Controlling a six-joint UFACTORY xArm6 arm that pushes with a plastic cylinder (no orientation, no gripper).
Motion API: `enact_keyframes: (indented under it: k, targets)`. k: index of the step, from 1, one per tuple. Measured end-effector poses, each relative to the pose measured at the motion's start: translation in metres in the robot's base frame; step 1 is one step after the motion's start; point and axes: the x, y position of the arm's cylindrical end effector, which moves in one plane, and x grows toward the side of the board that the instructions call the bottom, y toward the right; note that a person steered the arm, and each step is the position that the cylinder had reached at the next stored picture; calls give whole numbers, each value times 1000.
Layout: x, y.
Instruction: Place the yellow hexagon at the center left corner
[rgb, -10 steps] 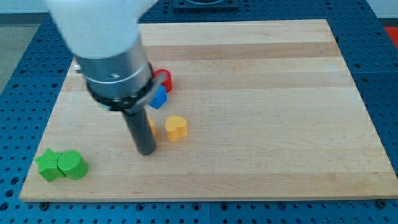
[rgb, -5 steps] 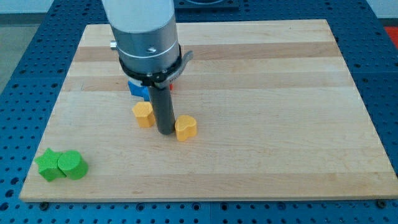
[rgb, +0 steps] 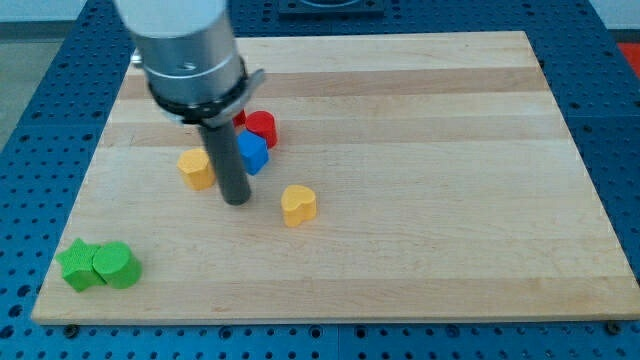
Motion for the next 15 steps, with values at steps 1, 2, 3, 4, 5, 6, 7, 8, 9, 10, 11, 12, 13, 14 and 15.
enact_keyframes:
  k: [1,2,3,4,5,6,7,8,9,10,11,12,13,14,15]
  targets:
    - [-13,-20]
    - [-21,-53]
    - [-24,-74]
    - [-26,-70]
    - [-34,-63]
    - [-39,-99]
    - [-39,-130]
    - [-39,-127]
    - [-39,-89]
    - [-43,-89]
    - [-52,-102]
    - [-54,-108]
    - [-54,-118]
    - [-54,-127]
    - [-54,-130]
